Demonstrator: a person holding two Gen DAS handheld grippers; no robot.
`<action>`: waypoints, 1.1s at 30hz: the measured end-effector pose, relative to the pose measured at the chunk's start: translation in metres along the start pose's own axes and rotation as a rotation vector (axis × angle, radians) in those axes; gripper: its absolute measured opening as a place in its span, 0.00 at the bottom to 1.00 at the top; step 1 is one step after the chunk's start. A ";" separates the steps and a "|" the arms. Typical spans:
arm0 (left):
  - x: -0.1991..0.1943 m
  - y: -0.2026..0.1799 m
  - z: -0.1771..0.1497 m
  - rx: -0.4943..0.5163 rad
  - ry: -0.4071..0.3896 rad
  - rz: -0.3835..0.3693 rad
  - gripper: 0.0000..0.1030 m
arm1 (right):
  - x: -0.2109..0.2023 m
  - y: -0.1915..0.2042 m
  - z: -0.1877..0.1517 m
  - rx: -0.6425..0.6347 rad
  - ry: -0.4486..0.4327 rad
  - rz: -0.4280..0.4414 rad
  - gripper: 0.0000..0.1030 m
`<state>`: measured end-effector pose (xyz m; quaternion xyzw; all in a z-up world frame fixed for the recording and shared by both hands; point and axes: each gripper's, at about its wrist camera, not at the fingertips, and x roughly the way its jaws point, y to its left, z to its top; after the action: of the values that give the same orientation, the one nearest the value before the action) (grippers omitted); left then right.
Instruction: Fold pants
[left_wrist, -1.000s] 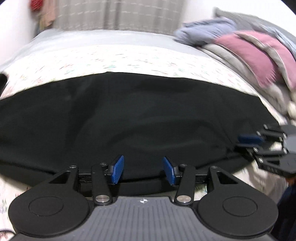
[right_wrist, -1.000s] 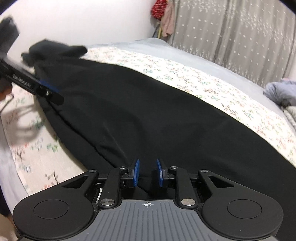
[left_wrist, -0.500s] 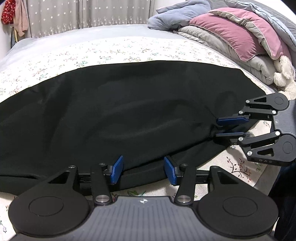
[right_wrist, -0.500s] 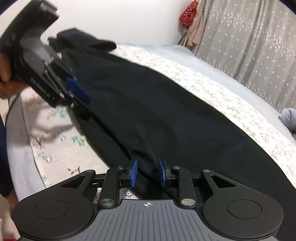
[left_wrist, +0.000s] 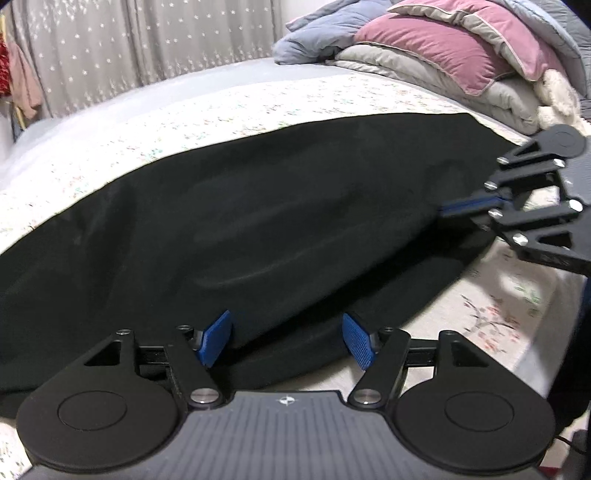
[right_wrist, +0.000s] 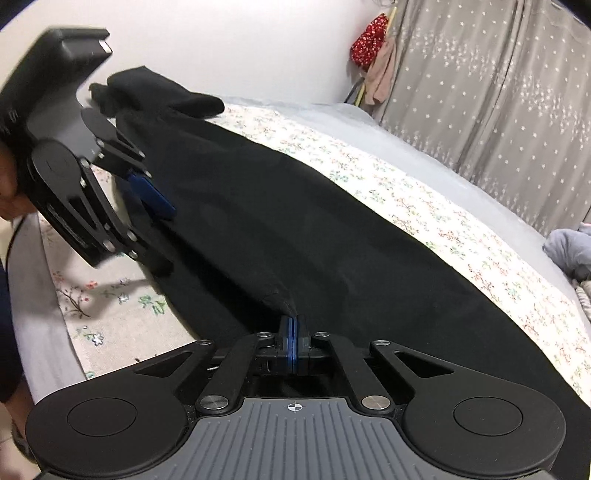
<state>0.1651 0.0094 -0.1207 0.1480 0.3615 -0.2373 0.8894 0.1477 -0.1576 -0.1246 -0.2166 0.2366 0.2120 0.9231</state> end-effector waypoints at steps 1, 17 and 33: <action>0.002 0.001 0.001 0.002 -0.005 0.016 0.73 | 0.000 0.001 0.000 -0.005 0.003 0.001 0.00; -0.005 -0.003 -0.011 0.132 0.021 -0.016 0.17 | -0.013 0.009 -0.014 -0.048 0.044 0.064 0.00; -0.017 0.080 0.009 -0.275 -0.118 -0.103 0.61 | -0.014 -0.089 -0.019 0.461 -0.021 0.019 0.31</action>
<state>0.2019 0.0784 -0.0948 -0.0083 0.3449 -0.2389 0.9077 0.1737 -0.2438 -0.1053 0.0045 0.2711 0.1631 0.9486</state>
